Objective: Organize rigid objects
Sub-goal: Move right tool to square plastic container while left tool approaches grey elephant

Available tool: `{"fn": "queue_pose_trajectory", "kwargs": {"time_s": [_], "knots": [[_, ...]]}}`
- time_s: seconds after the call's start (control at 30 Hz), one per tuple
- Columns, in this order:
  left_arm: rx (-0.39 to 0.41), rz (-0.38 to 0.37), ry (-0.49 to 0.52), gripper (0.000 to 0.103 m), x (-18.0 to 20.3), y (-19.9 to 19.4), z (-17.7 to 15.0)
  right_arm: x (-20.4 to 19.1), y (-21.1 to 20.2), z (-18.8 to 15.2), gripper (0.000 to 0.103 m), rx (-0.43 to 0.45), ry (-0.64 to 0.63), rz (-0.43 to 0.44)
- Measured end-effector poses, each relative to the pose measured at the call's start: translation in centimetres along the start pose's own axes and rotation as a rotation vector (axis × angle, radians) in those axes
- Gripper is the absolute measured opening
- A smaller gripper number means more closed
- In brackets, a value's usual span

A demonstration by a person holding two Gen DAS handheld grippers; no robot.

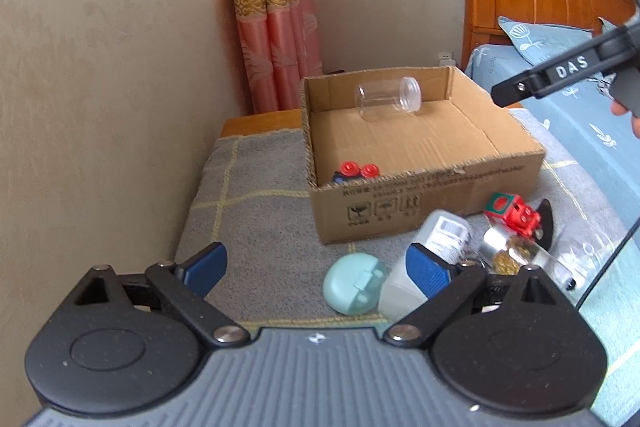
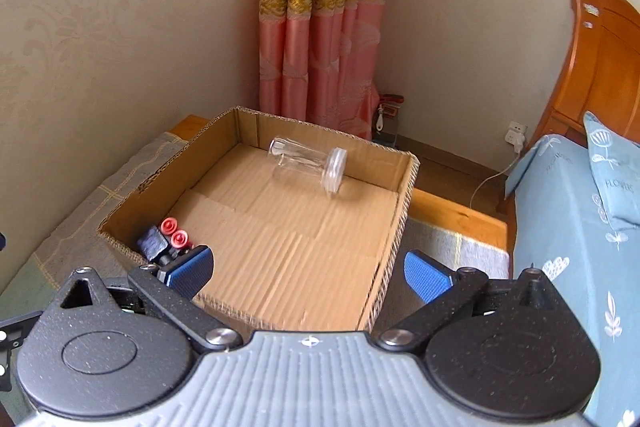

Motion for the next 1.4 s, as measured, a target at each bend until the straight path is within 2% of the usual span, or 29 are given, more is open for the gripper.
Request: {"fn": "queue_pose_trajectory", "kwargs": {"time_s": [0.2, 0.33, 0.53, 0.77, 0.93, 1.2, 1.4], "knots": [[-0.028, -0.028, -0.013, 0.096, 1.0, -0.6, -1.9, 0.4, -2.1, -4.6, 0.103, -0.029, 0.061, -0.026], [-0.027, -0.032, -0.023, 0.096, 1.5, -0.9, -2.4, 1.1, -2.4, -7.9, 0.103, -0.058, 0.097, -0.102], [-0.014, -0.048, -0.021, 0.096, 2.4, -1.4, -2.7, 2.6, -1.9, -12.3, 0.103, -0.145, 0.236, -0.19], [-0.018, -0.058, -0.004, 0.096, 3.2, -1.3, -3.1, 2.8, -2.2, -15.1, 0.103, -0.186, 0.299, -0.22], [-0.031, -0.066, -0.005, 0.096, 3.6, -0.8, -3.5, 2.3, -4.0, -16.0, 0.103, -0.2, 0.285, -0.217], [-0.051, -0.101, -0.012, 0.096, 5.1, 0.3, -4.1, 1.0, -6.4, -19.3, 0.103, -0.248, 0.169, -0.251], [-0.068, -0.11, -0.034, 0.096, 6.3, 1.6, -4.7, 0.5, -8.4, -20.7, 0.103, -0.191, 0.192, -0.264]]}}
Point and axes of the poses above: each gripper's, at about its wrist camera, not at the fingertips, and y roughly the way its jaws point, x to its right, z to its top, the point moved 10 cm from there along y, roughly the way its jaws point, and after that the axes turned 15 degrees about x, right-handed, at the moved point
